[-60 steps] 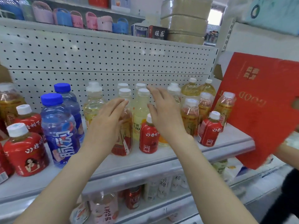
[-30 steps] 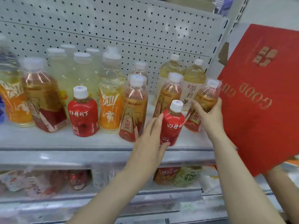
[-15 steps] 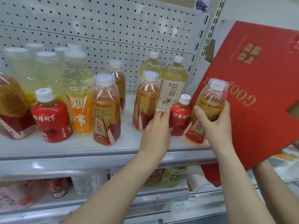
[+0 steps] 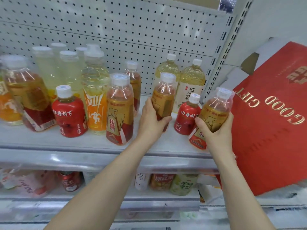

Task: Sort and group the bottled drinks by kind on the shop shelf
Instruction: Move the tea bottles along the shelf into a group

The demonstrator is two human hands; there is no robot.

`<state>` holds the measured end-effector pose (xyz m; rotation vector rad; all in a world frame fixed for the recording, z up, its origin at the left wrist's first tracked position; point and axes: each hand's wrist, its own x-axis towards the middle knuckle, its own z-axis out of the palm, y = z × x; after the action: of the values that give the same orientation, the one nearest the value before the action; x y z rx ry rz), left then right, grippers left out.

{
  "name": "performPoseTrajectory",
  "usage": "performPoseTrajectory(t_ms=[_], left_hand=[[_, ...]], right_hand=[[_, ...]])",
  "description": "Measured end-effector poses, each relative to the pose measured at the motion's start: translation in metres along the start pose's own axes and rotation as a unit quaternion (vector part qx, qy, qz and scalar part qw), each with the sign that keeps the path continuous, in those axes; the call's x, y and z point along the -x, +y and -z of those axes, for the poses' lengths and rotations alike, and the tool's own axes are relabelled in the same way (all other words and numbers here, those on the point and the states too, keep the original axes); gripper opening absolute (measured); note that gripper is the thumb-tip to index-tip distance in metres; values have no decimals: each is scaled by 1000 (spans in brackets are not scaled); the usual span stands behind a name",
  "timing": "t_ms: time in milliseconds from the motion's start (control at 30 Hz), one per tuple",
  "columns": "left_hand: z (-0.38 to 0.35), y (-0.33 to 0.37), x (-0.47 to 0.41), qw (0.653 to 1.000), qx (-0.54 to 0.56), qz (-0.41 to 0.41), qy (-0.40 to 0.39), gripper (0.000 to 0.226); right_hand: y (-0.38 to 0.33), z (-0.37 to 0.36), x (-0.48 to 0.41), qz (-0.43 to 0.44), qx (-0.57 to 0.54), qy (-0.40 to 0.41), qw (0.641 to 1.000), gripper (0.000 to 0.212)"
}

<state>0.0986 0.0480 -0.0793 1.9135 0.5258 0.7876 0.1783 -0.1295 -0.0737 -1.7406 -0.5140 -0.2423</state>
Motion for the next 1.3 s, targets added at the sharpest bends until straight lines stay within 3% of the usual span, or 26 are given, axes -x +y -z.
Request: performPoseTrajectory(t_ms=[233,367,433,600,733,1000,1100,1300], left_hand=[[28,33,37,992,103,-77,3,77],[70,49,67,989,112,-93,-27,47],[90,43,80,987,132,-79,-35,42],[155,8,121,985,168,-33,-33,57],[223,-21,159,988,151,3,-15,82],[369,-73,230,990,128,40,47,66],[419,-93,252,989,115,53,72,63],[507,-124,273,985,83,81,127,75]], right_hand=[[-28,3,13,35,-22,64,997,65],[-61,-1,27,43,-62,61,995,54],[-75,-11,40,44,-76,42,995,55],[-108,-55,93,42,-89,1,995,54],[-135,-99,148,27,-111,-31,993,49],[-195,-192,263,0,-140,-119,983,46],[-213,-230,300,0,-149,-149,977,36],[-252,-306,346,-10,-164,-218,962,36]])
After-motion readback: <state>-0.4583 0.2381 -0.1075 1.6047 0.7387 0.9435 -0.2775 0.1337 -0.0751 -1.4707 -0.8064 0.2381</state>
